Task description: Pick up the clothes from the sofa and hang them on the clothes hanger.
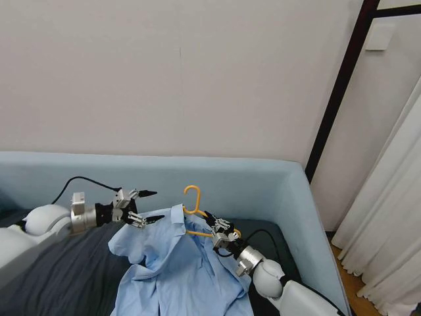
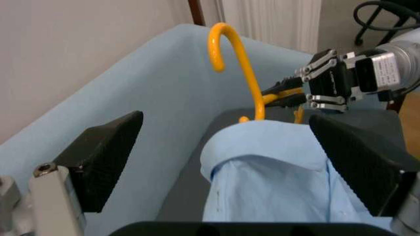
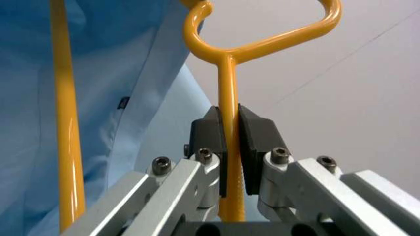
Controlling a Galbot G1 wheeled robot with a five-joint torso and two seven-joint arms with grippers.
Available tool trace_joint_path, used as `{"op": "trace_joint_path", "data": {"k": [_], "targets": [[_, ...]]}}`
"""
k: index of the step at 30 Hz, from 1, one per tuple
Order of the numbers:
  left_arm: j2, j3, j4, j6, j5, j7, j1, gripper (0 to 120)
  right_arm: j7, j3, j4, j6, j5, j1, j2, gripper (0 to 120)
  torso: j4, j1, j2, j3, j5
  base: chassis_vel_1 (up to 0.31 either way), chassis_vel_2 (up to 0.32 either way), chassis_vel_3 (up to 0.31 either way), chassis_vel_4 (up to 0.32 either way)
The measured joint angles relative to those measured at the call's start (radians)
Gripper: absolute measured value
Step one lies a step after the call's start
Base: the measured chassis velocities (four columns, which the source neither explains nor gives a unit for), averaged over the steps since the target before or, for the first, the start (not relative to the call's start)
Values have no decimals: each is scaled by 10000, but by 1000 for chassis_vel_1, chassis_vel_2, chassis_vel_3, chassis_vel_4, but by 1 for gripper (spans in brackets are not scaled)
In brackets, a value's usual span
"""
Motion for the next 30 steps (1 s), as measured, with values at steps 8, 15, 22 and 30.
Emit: {"op": "trace_joint_path", "data": {"k": [8, 15, 22, 30], "targets": [[-669, 1323, 1155, 244, 448, 1120, -1255, 100, -8, 182, -69, 126, -62, -42, -32, 5, 8, 0, 0, 0, -2, 0, 0, 0, 0], [-1187, 1641, 1884, 125, 1147, 1441, -1273, 98, -10, 183, -63, 178, -65, -61, -65, 5, 9, -1, 0, -1, -3, 0, 0, 0, 0], [-1996, 2101, 2474, -171, 1470, 1444, -1483, 75, -53, 206, 7, 272, -48, -114, -198, 5, 2, -1, -1, -1, -1, 0, 0, 0, 0], [-2092, 2237, 2425, -272, 1477, 1395, -1487, 41, -113, 207, 19, 384, -58, -129, -235, 5, 6, -1, 0, -1, 0, 0, 0, 0, 0]]}}
